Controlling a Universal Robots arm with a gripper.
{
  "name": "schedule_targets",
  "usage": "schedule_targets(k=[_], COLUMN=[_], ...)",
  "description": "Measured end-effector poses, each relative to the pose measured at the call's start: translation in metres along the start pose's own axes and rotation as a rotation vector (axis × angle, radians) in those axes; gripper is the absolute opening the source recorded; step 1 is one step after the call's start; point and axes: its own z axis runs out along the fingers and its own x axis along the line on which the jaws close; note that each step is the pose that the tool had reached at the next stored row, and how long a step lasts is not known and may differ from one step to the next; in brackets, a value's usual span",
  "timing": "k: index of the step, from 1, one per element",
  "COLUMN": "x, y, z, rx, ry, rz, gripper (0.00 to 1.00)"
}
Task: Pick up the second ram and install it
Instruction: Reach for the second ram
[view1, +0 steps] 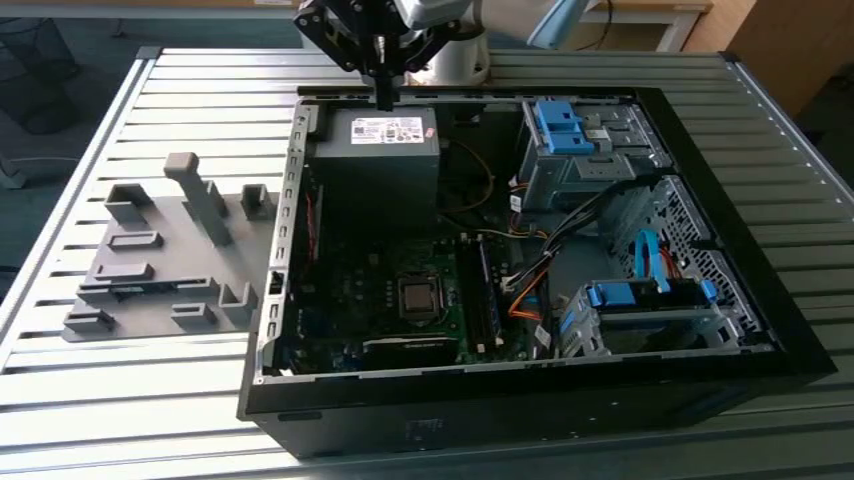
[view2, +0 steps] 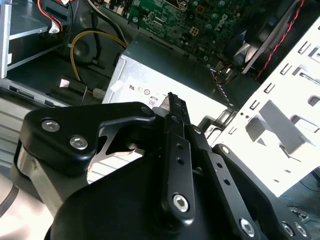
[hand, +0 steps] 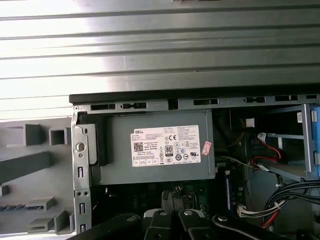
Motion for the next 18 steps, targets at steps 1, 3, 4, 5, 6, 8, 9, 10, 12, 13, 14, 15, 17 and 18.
schedule_targets(k=[1,3,4,5,6,8,9,10,12,13,14,15,17,18], x=[0.0004,0.0011,0.0012,0.0015,0.0017,0.002,0.0022,0.0025,0.0031,0.0032,0.0035,0.0036,0.0057,0.0059], y=[0.0,-0.0001,-0.0001,-0.0001,-0.0001,-0.0001,-0.0002,-0.0002,-0.0002,-0.0002,-0.0003,-0.0003,-0.0005,-0.0005], z=[0.0,-0.0001,-0.0001,-0.0001,-0.0001,-0.0001,-0.0001,-0.0001,-0.0001,-0.0001,-0.0001,-0.0001,0.0003,0.0003], rx=[0.0,0.0001,0.0001,0.0,0.0001,0.0,0.0001,0.0001,0.0,0.0001,0.0,0.0,0.0001,0.0001], ry=[0.0,0.0001,0.0001,0.0001,0.0001,0.0001,0.0001,0.0001,0.0001,0.0001,0.0001,0.0001,0.0001,0.0001], rz=[0.0,0.0,0.0,0.0,0.0,0.0,0.0,0.0,0.0,0.0,0.0,0.0,0.0,0.0], gripper=[0.11,0.11,0.11,0.11,0.11,0.11,0.11,0.11,0.11,0.11,0.11,0.11,0.11,0.11])
